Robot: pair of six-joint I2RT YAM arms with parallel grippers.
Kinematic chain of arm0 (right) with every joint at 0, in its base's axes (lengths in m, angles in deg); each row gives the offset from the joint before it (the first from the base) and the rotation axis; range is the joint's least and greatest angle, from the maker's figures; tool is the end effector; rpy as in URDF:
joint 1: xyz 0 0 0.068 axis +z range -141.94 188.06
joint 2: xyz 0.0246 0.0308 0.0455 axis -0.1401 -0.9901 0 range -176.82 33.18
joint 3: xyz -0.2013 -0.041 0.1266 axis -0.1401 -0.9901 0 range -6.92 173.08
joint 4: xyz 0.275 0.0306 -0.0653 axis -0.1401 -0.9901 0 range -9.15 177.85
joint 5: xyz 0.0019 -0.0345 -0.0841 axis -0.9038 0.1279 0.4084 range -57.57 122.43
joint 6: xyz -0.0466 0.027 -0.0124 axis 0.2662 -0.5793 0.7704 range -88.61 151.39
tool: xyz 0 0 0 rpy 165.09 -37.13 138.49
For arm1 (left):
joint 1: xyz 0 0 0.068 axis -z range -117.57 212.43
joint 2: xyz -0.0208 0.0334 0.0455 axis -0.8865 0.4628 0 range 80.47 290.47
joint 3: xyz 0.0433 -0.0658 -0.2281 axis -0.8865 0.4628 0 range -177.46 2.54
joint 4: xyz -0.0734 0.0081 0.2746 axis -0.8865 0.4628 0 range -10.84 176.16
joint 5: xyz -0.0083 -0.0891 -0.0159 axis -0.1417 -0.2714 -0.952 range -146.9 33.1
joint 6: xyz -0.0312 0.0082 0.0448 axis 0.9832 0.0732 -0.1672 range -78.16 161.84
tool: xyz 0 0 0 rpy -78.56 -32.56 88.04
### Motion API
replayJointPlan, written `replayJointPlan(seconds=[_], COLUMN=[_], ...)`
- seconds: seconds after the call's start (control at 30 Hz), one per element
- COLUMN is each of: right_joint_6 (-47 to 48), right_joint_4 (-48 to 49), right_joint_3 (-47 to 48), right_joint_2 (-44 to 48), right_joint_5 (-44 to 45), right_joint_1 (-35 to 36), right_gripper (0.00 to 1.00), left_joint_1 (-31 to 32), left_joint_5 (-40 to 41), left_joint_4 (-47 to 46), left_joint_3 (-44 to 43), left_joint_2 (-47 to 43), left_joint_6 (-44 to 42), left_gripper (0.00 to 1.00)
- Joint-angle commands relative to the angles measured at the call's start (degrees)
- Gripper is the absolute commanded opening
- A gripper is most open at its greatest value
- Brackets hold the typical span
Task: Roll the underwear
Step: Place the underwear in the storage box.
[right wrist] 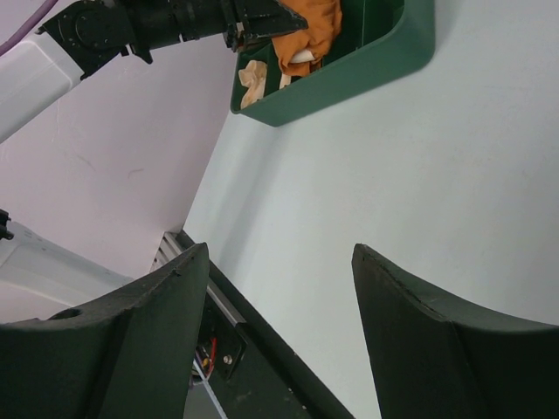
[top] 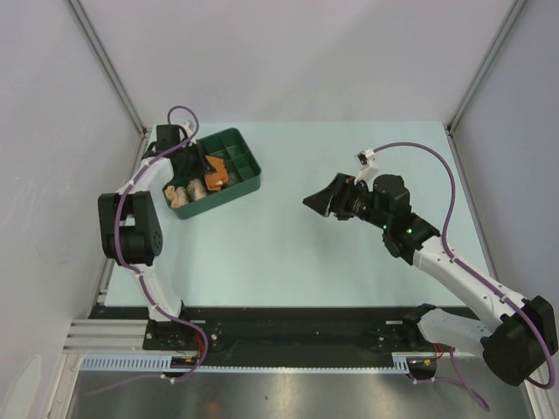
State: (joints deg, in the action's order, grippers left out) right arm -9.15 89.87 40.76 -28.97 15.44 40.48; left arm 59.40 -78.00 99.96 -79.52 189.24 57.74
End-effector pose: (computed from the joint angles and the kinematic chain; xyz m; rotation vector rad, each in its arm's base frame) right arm 0.2431 0.1676 0.2851 -0.0943 1.9357 1.1501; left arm 0.4357 0.0095 0.1847 -0.2225 2.3868 -0.5466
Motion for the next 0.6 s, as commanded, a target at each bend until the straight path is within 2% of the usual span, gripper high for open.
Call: replayJointPlan(seconds=[0.0, 0.17, 0.57], right_joint_6=[-0.43, -0.6, -1.04], right_joint_4=[2.02, 2.28, 1.84], right_joint_3=[-0.04, -0.04, -0.22], right_joint_2=[1.33, 1.33, 1.94], right_joint_5=[0.03, -0.23, 0.47], right_joint_1=[-0.17, -0.17, -0.08], right_gripper=[0.71, 0.71, 0.71], left_joint_1=[-0.93, -0.84, -0.4], left_joint_5=[6.86, 5.02, 9.68], left_joint_4=[6.8, 6.62, 9.0], left_joint_3=[-1.87, -2.57, -1.0], left_joint_2=[1.09, 2.94, 2.33], left_joint_6=[-2.81, -1.84, -0.87], left_gripper=[0.0, 0.0, 0.0])
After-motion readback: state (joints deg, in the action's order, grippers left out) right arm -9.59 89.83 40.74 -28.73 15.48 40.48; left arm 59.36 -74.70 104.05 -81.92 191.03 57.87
